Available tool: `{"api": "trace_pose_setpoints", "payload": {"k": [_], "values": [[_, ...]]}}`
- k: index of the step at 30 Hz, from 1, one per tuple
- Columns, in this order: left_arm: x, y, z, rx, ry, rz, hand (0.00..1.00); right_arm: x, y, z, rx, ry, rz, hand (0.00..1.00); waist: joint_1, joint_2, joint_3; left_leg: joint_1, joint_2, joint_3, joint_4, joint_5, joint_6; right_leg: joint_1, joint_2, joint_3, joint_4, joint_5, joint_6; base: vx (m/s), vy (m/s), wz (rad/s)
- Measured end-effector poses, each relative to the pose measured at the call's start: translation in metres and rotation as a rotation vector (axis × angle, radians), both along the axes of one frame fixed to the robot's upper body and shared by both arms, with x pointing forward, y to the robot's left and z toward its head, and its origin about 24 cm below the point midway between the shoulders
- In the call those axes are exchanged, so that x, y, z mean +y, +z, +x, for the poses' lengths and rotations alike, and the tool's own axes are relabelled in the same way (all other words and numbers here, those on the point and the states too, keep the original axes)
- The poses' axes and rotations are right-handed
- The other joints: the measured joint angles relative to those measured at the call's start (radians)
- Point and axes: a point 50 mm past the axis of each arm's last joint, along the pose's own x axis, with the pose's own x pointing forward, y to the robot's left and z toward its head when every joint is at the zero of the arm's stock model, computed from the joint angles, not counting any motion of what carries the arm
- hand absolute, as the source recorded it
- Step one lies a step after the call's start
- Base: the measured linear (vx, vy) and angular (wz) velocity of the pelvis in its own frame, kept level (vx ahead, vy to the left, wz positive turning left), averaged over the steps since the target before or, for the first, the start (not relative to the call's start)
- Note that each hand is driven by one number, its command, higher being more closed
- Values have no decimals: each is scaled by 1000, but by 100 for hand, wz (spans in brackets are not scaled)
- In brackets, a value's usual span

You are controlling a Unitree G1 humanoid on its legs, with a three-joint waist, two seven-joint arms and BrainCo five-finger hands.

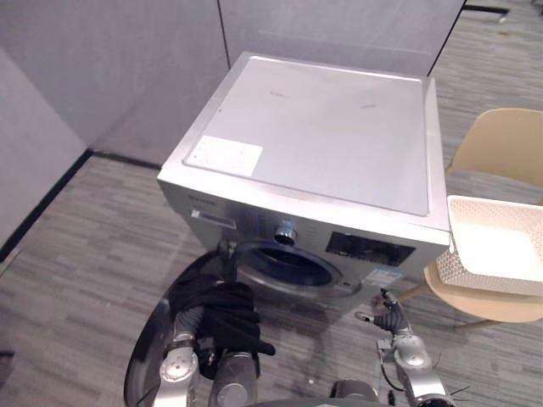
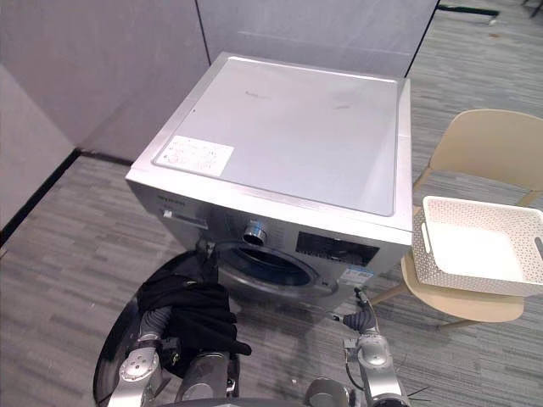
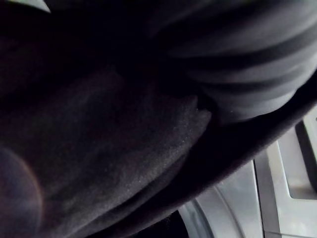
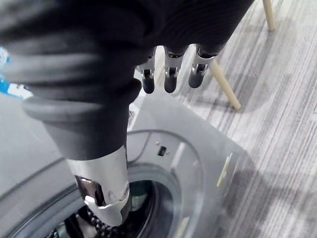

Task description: Pick up the laundry basket with both hands and put the clothes into the washing machine.

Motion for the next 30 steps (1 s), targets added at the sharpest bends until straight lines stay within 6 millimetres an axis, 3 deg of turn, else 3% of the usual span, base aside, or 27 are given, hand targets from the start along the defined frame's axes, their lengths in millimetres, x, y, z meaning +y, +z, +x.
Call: {"api": "trace_pose_setpoints", "payload": {"k": [1, 2, 3, 5, 8, 11, 15, 21, 24, 30], "values": [[1, -1, 0, 8, -6, 5, 100, 3, -1, 0, 5, -3, 13, 0, -3, -7, -3, 3, -11, 3, 5, -4, -2, -1, -8, 18, -3, -1, 1, 212, 217, -38], [1, 0, 2, 5, -15, 2, 100, 7, -3, -1, 7, -10, 27, 0, -14, -30, -10, 6, -22, 6, 7, -13, 3, -4, -4, 43, -9, 1, 0, 126, 60, -7], [-2, 0, 4, -3, -18, -7, 100, 7, -3, -2, 7, -12, 29, 0, -13, -33, -11, 9, -27, 16, 10, -21, 6, -5, -3, 46, -9, 1, -1, 134, 77, -12], [-9, 2, 5, -17, -29, -24, 100, 7, -2, 0, 0, -17, 35, 0, -10, -23, -6, 26, -24, 42, 31, -57, 24, -3, -6, 75, 1, 0, -1, 56, 80, -34], [-14, 3, 4, -16, -59, -26, 100, 7, -3, -1, 3, -18, 38, 0, -11, -8, 2, 30, -8, 88, 85, -116, 31, -32, -9, 128, 55, -37, 29, -20, 79, -56], [-17, 13, 13, -65, -92, -15, 100, 6, 7, 6, -55, -24, 44, 0, -22, -3, 40, -48, 29, 129, 210, -172, 30, -179, -11, 189, 239, -113, 48, -84, -19, -56], [-21, 48, 58, -236, -125, 16, 100, 12, 43, 41, -226, -7, 44, 0, -39, -3, 130, -294, 115, 160, 476, -264, 36, -501, 13, 273, 575, -211, 46, -176, -56, -55], [-34, 107, 113, -474, -112, 51, 100, 21, 107, 79, -521, -20, 46, 0, -43, -12, 179, -640, 220, 139, 809, -359, 50, -892, 54, 320, 927, -292, 37, -159, -36, -36], [-44, 140, 128, -605, -123, 70, 100, 24, 132, 88, -631, -21, 46, 0, -47, -13, 201, -797, 242, 100, 938, -383, 49, -1045, 70, 330, 1065, -324, 36, -138, -66, -11], [-56, 199, 148, -819, -107, 168, 100, 28, 150, 90, -720, -59, 61, 0, -65, -21, 210, -1043, 255, 45, 1117, -409, 42, -1284, 87, 357, 1265, -371, 47, -86, -95, -1]]}}
